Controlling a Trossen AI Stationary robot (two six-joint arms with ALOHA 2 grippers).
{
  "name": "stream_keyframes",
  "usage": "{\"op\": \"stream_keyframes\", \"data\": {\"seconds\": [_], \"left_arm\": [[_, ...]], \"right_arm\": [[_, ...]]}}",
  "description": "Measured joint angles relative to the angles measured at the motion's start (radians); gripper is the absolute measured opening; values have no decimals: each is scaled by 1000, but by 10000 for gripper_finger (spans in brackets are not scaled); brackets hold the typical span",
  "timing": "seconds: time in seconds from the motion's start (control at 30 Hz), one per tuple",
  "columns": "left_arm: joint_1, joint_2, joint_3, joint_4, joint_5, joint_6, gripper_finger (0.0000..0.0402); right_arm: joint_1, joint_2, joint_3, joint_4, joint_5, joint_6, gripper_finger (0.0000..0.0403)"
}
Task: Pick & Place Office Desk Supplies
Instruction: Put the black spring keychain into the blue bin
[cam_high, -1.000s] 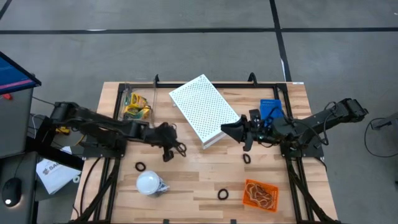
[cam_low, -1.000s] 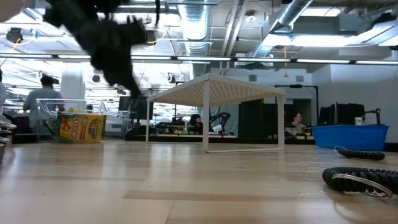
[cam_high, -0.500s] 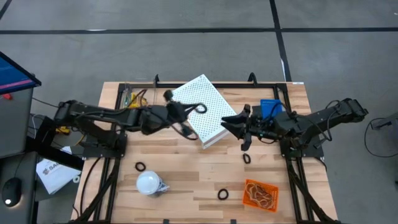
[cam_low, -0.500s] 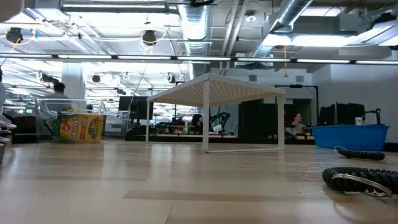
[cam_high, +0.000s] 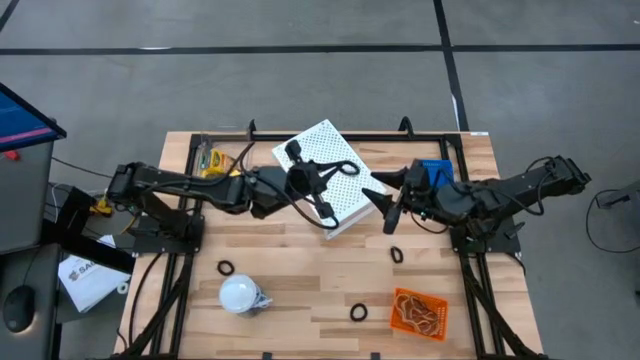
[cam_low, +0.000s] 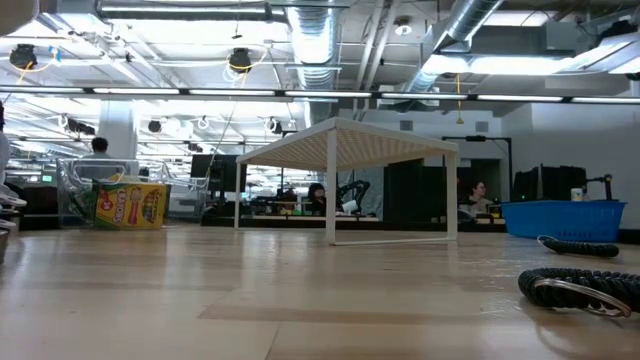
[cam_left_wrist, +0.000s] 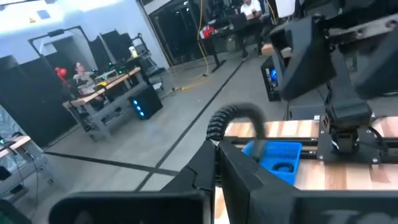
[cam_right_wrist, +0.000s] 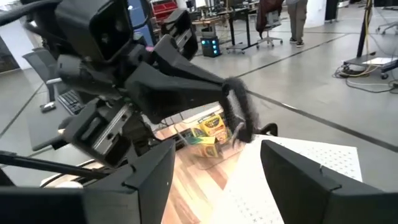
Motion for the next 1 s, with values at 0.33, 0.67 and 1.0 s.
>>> {"op": "stream_keyframes", "data": {"seconds": [0.33,0.67,1.0], "left_arm": [[-8,2,0,43,1,-7,3],[-8,2,0,45,1,-32,2],[-8,1,-1,45,4,-45,3]], "right_arm": [[-76,0,0,-14,-57,-23,221],[-164,2,0,17,-215,-24,221],[-217,62,-2,88,-315,-22,209]]}}
